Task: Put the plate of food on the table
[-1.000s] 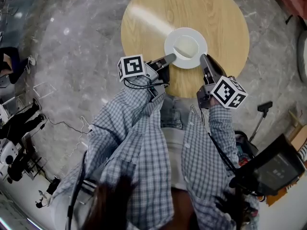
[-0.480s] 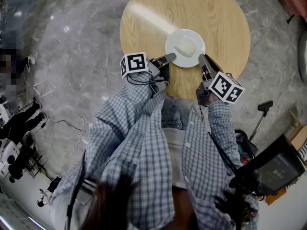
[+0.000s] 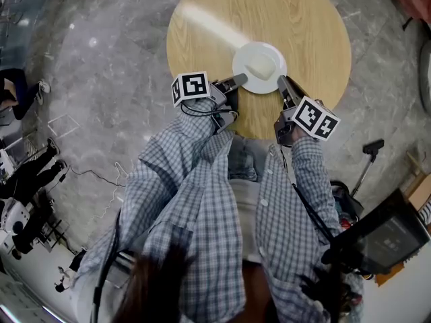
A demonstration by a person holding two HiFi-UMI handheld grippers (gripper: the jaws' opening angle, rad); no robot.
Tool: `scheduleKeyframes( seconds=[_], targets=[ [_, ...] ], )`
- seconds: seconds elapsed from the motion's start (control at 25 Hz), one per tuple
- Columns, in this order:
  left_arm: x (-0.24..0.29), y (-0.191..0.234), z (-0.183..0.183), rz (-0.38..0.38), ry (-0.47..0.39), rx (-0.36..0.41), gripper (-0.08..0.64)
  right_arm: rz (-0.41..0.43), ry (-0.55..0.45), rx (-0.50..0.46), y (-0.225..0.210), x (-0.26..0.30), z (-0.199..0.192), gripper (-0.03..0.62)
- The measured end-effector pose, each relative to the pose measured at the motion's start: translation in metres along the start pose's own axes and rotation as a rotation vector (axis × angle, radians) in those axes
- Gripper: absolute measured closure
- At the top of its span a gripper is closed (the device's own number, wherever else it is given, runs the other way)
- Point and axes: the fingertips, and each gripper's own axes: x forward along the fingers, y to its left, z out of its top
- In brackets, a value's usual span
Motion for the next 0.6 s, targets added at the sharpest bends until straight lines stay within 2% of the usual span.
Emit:
scheduleKeyframes(
  seconds=[0.6],
  targets=[
    [0.011,0.015,0.000,0.027,0.026,-0.012,0.540,-0.060,0.029,0.005,-0.017,0.010,-0.007,0.522]
  ],
)
